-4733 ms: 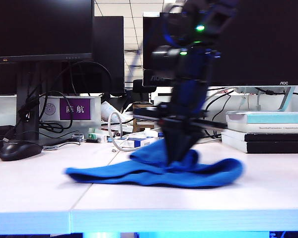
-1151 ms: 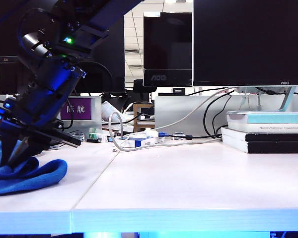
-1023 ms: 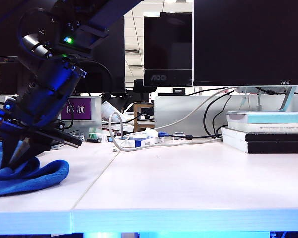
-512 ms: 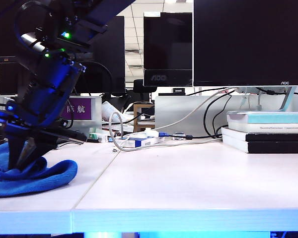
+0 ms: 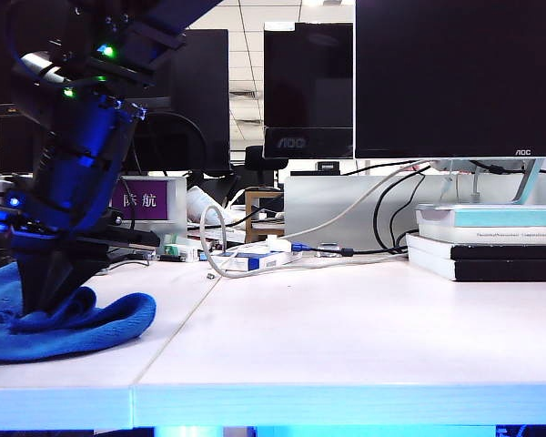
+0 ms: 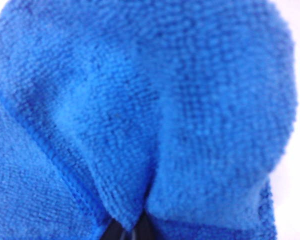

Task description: Wipe the table from right to left using the rag.

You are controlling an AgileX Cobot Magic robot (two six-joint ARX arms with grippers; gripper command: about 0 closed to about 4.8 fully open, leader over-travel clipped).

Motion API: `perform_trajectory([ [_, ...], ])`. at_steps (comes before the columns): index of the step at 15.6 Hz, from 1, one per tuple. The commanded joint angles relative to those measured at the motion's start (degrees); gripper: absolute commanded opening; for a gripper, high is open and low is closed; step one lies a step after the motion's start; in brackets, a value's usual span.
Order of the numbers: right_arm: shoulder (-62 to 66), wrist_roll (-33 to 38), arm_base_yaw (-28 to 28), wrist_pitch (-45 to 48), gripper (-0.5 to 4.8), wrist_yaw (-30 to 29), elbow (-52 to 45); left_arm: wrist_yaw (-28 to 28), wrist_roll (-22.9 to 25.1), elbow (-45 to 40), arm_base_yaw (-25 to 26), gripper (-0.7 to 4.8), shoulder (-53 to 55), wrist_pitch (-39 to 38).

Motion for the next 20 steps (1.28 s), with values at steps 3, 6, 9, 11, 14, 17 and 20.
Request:
perform_trajectory([
  [3,0.6,-1.0,-0.1,-3.6,-0.05,2.8,-0.6,0.8,0.0,-0.5,0.0,-0.06,5.7,1.9],
  [6,0.6,-1.0,-0.1,-3.4,-0.05,2.8,-0.6,5.7,1.5,-0.5,0.0,-0.06,10.7,3.2],
  [9,0.6,-1.0,0.0,-3.2,-0.05,2.8,-0.6,7.9,1.7,-0.5,0.0,-0.05,14.7,4.5],
  [11,0.6,-0.9,0.0,-2.9,-0.05,2.6,-0.6,7.8,2.8,-0.5,0.0,-0.06,17.5,5.9],
  [14,0.6,-0.4,0.0,-2.6,-0.05,-0.4,-0.6,7.8,2.8,-0.5,0.0,-0.06,20.1,6.9],
  [17,0.6,-0.4,0.0,-0.6,-0.05,-0.2,-0.6,7.8,3.1,-0.5,0.1,-0.06,20.7,7.4],
  [20,0.6,-0.4,0.1,-0.3,-0.05,0.9,-0.6,7.7,3.0,-0.5,0.9,-0.05,20.7,7.0],
])
